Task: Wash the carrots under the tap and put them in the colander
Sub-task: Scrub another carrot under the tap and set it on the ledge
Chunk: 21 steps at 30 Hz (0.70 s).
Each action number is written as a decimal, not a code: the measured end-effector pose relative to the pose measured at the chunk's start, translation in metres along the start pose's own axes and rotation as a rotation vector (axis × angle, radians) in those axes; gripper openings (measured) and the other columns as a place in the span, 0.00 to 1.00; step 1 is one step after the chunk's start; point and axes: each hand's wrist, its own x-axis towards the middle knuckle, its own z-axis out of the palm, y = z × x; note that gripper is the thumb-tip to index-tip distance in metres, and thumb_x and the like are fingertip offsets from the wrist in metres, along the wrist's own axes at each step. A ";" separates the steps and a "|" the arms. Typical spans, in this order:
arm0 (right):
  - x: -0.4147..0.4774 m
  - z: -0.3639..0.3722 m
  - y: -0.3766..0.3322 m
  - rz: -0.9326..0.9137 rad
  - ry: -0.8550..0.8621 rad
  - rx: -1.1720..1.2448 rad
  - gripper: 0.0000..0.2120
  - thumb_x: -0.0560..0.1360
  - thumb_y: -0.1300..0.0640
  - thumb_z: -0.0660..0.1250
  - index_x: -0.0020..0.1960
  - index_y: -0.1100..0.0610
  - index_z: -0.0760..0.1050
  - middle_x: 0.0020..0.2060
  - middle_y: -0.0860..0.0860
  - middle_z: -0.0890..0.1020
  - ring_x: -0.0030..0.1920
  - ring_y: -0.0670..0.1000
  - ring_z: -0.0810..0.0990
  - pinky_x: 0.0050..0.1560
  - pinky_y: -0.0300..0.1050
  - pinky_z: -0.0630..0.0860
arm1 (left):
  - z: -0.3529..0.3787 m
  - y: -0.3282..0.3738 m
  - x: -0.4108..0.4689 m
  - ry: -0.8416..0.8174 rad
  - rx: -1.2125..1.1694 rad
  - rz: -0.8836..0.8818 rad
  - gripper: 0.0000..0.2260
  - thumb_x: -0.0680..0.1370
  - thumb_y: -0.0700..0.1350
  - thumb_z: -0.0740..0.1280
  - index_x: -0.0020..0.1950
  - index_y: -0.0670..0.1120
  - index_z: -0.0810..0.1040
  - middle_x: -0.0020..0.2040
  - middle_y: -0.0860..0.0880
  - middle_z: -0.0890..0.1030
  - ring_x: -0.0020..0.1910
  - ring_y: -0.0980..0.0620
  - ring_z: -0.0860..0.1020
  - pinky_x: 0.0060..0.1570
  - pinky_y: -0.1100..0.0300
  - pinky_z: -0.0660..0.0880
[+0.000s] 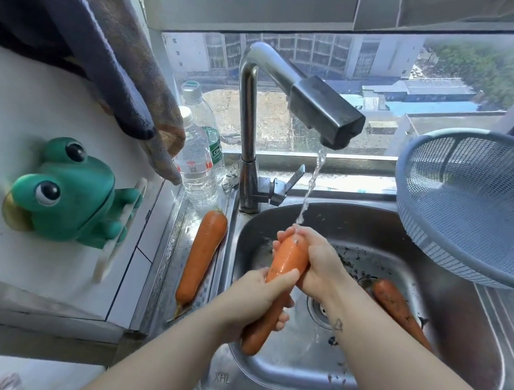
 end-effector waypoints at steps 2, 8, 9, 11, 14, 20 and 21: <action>0.000 0.003 0.002 -0.055 0.023 -0.099 0.14 0.80 0.55 0.58 0.39 0.59 0.73 0.36 0.54 0.79 0.38 0.51 0.78 0.42 0.46 0.76 | 0.001 0.002 -0.002 -0.036 -0.121 -0.035 0.16 0.78 0.55 0.64 0.54 0.41 0.74 0.36 0.48 0.79 0.29 0.54 0.76 0.31 0.63 0.74; -0.006 0.001 0.016 -0.304 0.207 -0.648 0.07 0.81 0.51 0.58 0.55 0.52 0.73 0.50 0.54 0.80 0.49 0.52 0.79 0.53 0.48 0.76 | 0.009 0.009 0.004 0.138 -0.100 -0.077 0.27 0.79 0.63 0.55 0.44 0.40 0.77 0.29 0.47 0.77 0.25 0.53 0.74 0.27 0.61 0.72; -0.009 -0.001 0.018 -0.319 0.189 -0.718 0.09 0.81 0.51 0.58 0.60 0.50 0.70 0.53 0.53 0.78 0.51 0.50 0.79 0.52 0.44 0.76 | 0.009 0.010 0.004 0.153 -0.108 -0.081 0.28 0.80 0.63 0.54 0.44 0.39 0.77 0.29 0.47 0.77 0.25 0.52 0.73 0.26 0.62 0.72; -0.011 -0.005 0.019 -0.311 0.142 -0.751 0.17 0.81 0.53 0.59 0.70 0.50 0.64 0.57 0.50 0.75 0.52 0.47 0.78 0.52 0.40 0.74 | 0.010 0.011 0.005 0.161 -0.105 -0.087 0.28 0.80 0.63 0.54 0.43 0.39 0.77 0.29 0.46 0.77 0.24 0.52 0.74 0.25 0.62 0.72; -0.011 -0.006 0.021 -0.286 0.136 -0.743 0.19 0.81 0.56 0.58 0.71 0.50 0.62 0.56 0.49 0.73 0.51 0.46 0.77 0.51 0.39 0.74 | 0.015 0.008 0.004 0.186 -0.050 -0.067 0.28 0.81 0.62 0.53 0.42 0.39 0.77 0.29 0.46 0.77 0.24 0.53 0.74 0.25 0.63 0.71; -0.001 0.002 0.019 -0.255 0.249 -0.537 0.13 0.82 0.55 0.56 0.62 0.58 0.72 0.50 0.52 0.78 0.51 0.49 0.77 0.57 0.48 0.75 | 0.017 0.006 0.011 0.229 0.053 0.011 0.27 0.81 0.61 0.52 0.44 0.40 0.76 0.32 0.45 0.77 0.25 0.52 0.75 0.25 0.62 0.71; -0.002 0.001 0.016 -0.211 0.165 -0.457 0.13 0.82 0.57 0.56 0.64 0.58 0.70 0.51 0.52 0.77 0.52 0.49 0.77 0.57 0.47 0.75 | 0.013 0.007 0.010 0.210 0.002 -0.012 0.27 0.81 0.61 0.52 0.44 0.40 0.76 0.31 0.46 0.77 0.25 0.53 0.74 0.25 0.62 0.71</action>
